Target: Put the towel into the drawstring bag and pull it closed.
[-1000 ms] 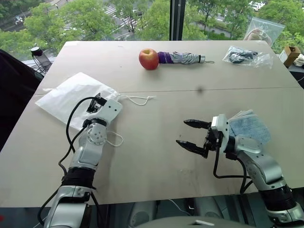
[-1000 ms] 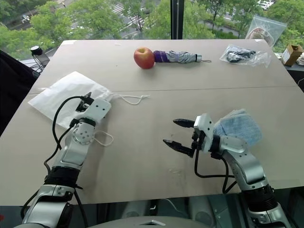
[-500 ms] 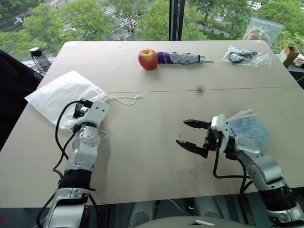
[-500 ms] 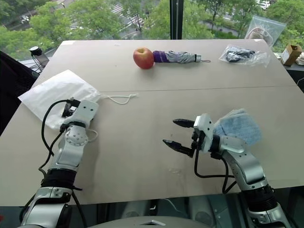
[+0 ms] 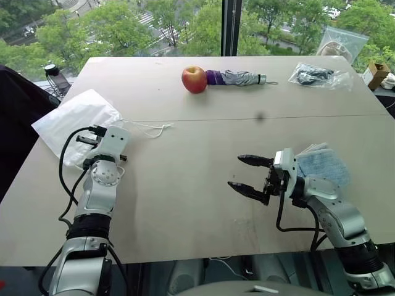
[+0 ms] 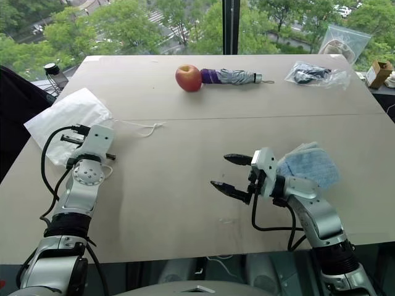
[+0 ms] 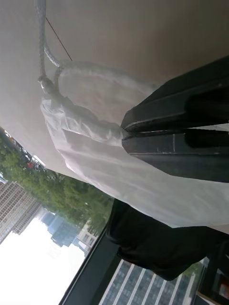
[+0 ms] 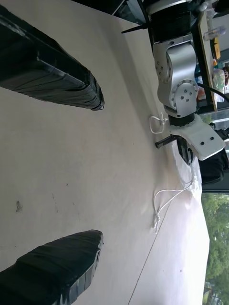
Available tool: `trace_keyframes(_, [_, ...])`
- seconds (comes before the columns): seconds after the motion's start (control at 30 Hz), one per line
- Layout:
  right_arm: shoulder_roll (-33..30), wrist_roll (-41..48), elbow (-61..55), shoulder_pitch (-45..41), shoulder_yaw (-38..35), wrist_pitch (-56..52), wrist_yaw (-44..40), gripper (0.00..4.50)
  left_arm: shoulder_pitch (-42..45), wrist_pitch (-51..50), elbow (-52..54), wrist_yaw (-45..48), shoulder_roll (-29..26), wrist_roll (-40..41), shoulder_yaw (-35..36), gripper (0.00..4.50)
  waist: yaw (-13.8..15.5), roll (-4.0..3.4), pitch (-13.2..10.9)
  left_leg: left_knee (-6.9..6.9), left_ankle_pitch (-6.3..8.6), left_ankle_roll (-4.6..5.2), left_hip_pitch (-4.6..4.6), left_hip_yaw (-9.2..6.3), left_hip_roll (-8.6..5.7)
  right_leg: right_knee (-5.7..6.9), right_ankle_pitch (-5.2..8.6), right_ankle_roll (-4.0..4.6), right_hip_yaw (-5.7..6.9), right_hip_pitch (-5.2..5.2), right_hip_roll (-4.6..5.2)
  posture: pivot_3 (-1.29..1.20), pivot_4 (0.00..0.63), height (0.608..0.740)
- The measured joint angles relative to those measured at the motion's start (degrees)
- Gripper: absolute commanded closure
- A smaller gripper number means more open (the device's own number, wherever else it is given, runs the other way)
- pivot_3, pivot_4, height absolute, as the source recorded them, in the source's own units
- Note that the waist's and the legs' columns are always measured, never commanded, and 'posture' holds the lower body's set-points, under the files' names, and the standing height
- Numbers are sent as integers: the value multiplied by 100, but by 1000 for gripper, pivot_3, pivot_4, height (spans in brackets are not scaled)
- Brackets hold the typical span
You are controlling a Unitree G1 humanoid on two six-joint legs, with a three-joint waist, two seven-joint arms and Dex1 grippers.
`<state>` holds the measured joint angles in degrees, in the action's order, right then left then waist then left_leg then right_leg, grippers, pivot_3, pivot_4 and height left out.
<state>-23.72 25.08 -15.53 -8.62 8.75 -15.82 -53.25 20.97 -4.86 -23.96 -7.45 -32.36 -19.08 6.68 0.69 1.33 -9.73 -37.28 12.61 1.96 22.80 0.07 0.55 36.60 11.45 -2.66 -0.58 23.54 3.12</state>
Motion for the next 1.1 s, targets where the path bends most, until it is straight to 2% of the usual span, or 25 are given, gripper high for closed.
trace_keyframes(0.3, [39,27,51,-58,-105,-23,136,198,-59,-66,405,237,-318,-429,-401,4453,5,11,-6,1,0,0,16,0,0,-2,-1,1,1,13,-1,0,150,740])
trace_keyframes(0.47, [-107,308,53,-332,-504,-293,259,198,144,-114,1138,1169,-1018,-1210,-1148,4453,12,16,-11,6,1,-1,25,3,1,-16,-1,4,0,16,4,0,150,740])
trace_keyframes(0.63, [-804,455,213,-773,-1099,-679,264,198,754,-39,1707,2200,-1419,-1756,-1734,4453,10,12,-13,15,1,0,39,6,0,-45,-2,5,0,18,9,0,150,740])
trace_keyframes(0.77, [-1620,388,561,-689,-1599,-674,101,99,1311,90,1869,2891,-1443,-1796,-1935,4490,19,12,-13,10,0,3,104,7,-3,-60,-17,-18,12,66,2,0,150,740])
trace_keyframes(0.87, [-2063,221,788,-398,-1833,-619,-24,99,1556,184,1874,3210,-1408,-1785,-2040,4490,15,12,-13,10,2,7,105,30,-6,-64,-18,-21,11,65,-2,0,150,740])
trace_keyframes(0.97, [-2357,184,1138,-60,-2238,-603,-28,99,1745,147,1929,3608,-1127,-1675,-2100,4490,15,13,-14,8,5,13,105,40,-12,-67,-16,-24,5,65,-3,0,150,740])
trace_keyframes(1.1, [-2747,241,1246,778,-2951,-927,-93,99,1784,3,2057,4032,-848,-1485,-2123,4490,14,13,-14,3,6,15,102,43,-10,-66,-15,-27,-2,63,-8,0,150,740])
